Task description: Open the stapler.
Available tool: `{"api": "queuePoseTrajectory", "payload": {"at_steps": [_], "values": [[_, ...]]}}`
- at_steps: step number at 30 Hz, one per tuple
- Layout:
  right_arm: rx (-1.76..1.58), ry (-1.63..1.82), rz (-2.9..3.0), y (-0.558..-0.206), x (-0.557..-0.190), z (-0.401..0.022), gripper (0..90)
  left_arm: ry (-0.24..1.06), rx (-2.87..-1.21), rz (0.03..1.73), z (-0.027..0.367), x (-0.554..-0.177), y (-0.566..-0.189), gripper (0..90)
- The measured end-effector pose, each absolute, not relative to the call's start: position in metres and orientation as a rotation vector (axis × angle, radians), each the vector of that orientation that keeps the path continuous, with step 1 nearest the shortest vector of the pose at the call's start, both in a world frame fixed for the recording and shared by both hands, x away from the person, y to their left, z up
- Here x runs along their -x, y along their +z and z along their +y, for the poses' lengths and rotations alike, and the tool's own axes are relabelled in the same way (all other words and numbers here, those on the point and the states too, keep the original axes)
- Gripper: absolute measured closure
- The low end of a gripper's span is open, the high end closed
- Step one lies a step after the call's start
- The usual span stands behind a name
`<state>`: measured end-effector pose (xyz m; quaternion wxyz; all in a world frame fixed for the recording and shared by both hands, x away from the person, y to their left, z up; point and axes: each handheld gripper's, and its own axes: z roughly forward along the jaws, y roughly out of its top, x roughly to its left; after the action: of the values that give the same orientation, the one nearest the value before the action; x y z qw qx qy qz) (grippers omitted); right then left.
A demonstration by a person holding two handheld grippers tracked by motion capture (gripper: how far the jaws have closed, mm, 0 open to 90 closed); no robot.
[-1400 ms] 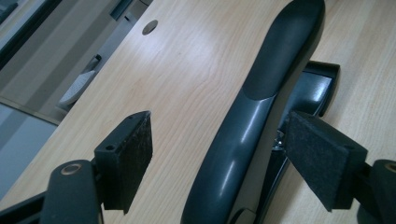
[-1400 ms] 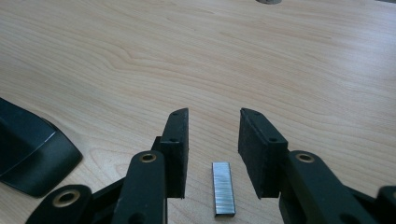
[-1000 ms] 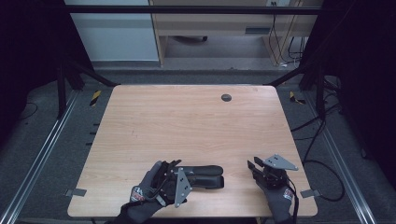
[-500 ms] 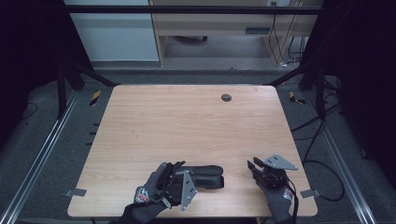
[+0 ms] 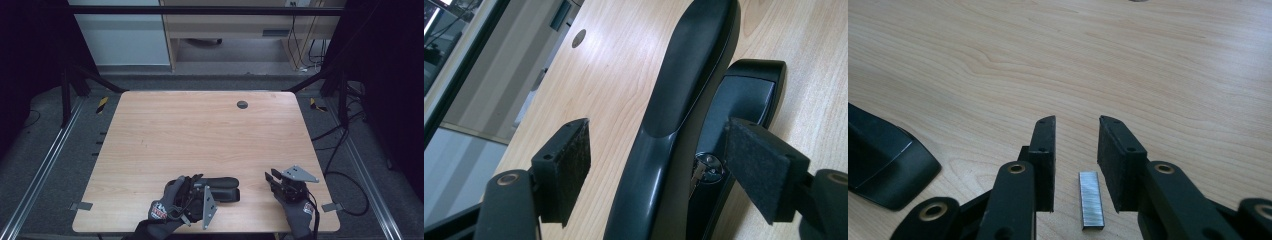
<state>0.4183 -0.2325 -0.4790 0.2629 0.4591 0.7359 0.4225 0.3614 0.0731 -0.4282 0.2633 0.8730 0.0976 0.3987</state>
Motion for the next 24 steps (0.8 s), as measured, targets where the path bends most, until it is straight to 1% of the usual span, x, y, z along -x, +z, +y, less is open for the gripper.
{"api": "queuePoseTrajectory", "payload": {"at_steps": [8, 24], "values": [[-1.247, 1.148, 1.991, -0.479, -0.418, -0.232, 69.5, 1.094, -2.366, 0.253, 0.068, -0.361, -0.432, 26.8], [-1.255, 1.144, 1.992, -0.480, -0.418, -0.233, 70.0, 1.184, -2.358, 0.222, 0.059, -0.355, -0.439, 28.8]]}}
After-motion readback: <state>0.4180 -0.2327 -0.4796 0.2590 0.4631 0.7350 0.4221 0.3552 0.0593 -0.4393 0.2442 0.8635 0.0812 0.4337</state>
